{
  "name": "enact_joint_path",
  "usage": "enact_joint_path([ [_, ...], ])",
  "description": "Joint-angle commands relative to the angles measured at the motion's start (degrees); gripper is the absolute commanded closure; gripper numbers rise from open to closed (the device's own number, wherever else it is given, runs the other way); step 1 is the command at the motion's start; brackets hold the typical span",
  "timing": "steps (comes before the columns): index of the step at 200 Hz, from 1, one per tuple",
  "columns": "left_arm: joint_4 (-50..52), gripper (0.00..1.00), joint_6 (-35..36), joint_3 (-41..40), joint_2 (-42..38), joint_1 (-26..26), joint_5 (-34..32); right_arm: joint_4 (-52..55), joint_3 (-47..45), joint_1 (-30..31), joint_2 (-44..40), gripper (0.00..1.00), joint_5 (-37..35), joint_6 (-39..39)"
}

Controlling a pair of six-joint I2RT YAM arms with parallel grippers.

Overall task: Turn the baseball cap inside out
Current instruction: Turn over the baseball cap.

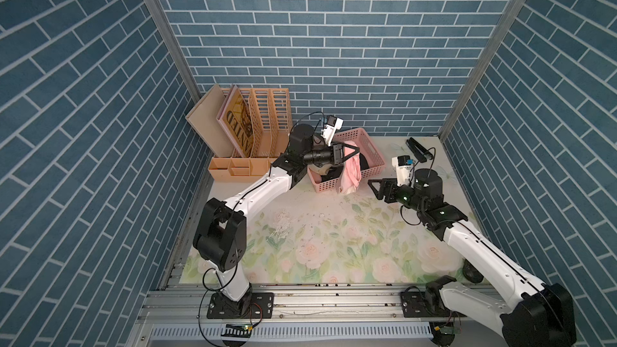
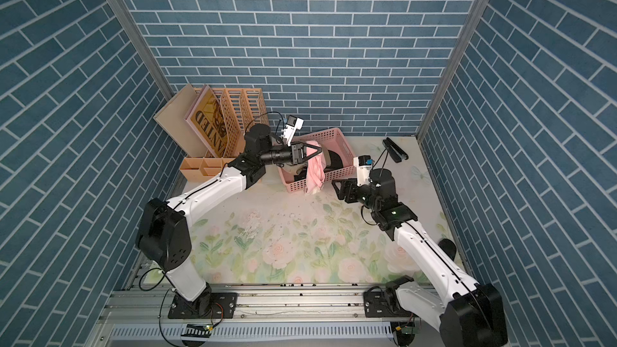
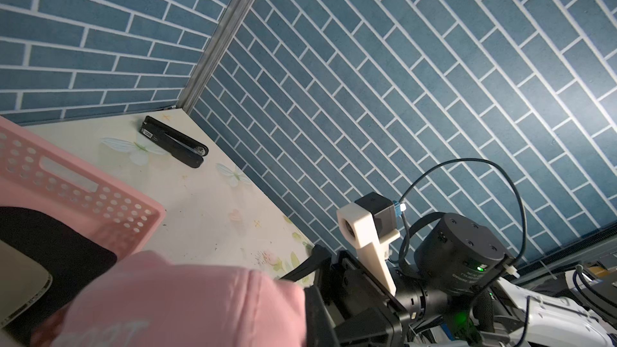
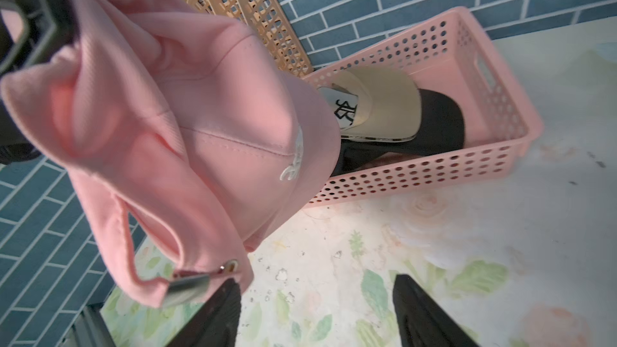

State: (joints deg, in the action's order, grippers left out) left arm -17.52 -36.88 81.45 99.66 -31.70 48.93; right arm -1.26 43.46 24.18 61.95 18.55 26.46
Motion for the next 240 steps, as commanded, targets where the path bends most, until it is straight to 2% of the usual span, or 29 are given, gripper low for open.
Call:
enact_joint_path([
  [1, -2.6, 1.0, 1.3, -0.4, 0.2, -1.5, 1.6, -10.1, 2.7, 1.1, 2.9, 0.24, 1.6, 3.2],
  [24, 0.2, 1.0, 5.5, -0.1, -0.1, -2.7, 3.5, -9.4, 5.2, 1.1, 5.2, 0.23, 2.6, -1.4],
  [44, 2.0, 1.0, 8.3, 0.4, -0.2, -2.6, 6.6, 1.7, 7.9, 1.1, 3.6, 0.24, -2.1, -15.8],
  [58, 2.3, 1.0, 10.8, 0.7, -0.4, -2.6, 12.4, 5.4, 6.5, 1.0, 1.0, 0.25, -4.5, -26.1],
  [72, 6.0, 1.0, 15.0, 1.8, -0.8, -2.1, 15.1, 5.5, 3.5, 1.1, -1.8, 0.26, -1.3, -34.6],
  [90, 13.4, 0.99, 20.0, 4.6, 0.0, -1.2, 16.7, 1.4, -0.3, 1.0, -4.6, 0.25, 1.6, -39.8],
  [107, 15.6, 0.99, 21.4, 6.0, 0.5, -1.0, 17.9, 0.3, -2.0, 1.0, -4.9, 0.25, 4.7, -44.6],
  [133, 17.7, 0.99, 23.2, 6.8, 1.0, -1.1, 19.0, 1.6, -1.0, 1.0, -1.9, 0.25, 5.7, -48.9],
  [193, 18.7, 0.99, 23.7, 6.1, 1.1, -1.3, 20.1, -5.9, -1.2, 1.3, 1.3, 0.26, 8.6, -50.6],
  [240, 18.8, 0.99, 23.3, 7.2, 2.7, -2.3, 20.9, -7.7, 0.4, 3.7, 3.4, 0.26, 10.0, -53.7],
])
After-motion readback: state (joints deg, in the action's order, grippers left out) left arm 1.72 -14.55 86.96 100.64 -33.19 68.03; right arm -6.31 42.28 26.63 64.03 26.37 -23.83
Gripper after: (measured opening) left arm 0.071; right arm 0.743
